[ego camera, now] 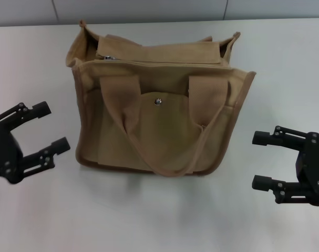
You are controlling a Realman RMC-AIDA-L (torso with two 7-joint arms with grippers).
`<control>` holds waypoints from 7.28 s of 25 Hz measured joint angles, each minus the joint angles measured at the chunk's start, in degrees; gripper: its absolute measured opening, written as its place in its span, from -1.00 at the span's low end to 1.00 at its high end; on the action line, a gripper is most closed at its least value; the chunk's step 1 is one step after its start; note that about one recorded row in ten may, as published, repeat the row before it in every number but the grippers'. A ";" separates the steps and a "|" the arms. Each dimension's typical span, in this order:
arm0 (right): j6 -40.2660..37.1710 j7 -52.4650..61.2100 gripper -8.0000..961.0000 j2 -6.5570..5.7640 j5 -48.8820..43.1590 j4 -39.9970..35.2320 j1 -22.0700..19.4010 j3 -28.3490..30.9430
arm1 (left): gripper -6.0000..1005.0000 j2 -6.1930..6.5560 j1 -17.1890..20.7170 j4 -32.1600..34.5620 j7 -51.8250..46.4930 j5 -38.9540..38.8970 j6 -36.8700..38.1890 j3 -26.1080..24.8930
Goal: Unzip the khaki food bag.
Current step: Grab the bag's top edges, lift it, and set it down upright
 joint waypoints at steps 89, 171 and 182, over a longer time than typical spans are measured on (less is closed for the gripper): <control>7.69 0.19 0.73 0.47 27.12 10.81 4.58 2.37 | -0.93 -0.63 -13.50 12.64 -1.05 -19.76 -8.69 21.94; 15.12 37.18 0.73 0.32 17.56 -25.46 0.48 -23.66 | -0.93 -0.33 -11.55 24.27 5.74 -22.91 -15.35 43.61; 7.94 25.18 0.73 -1.12 25.53 -12.51 -1.35 -14.30 | -0.93 -0.37 -11.72 24.06 5.77 -22.92 -16.32 43.60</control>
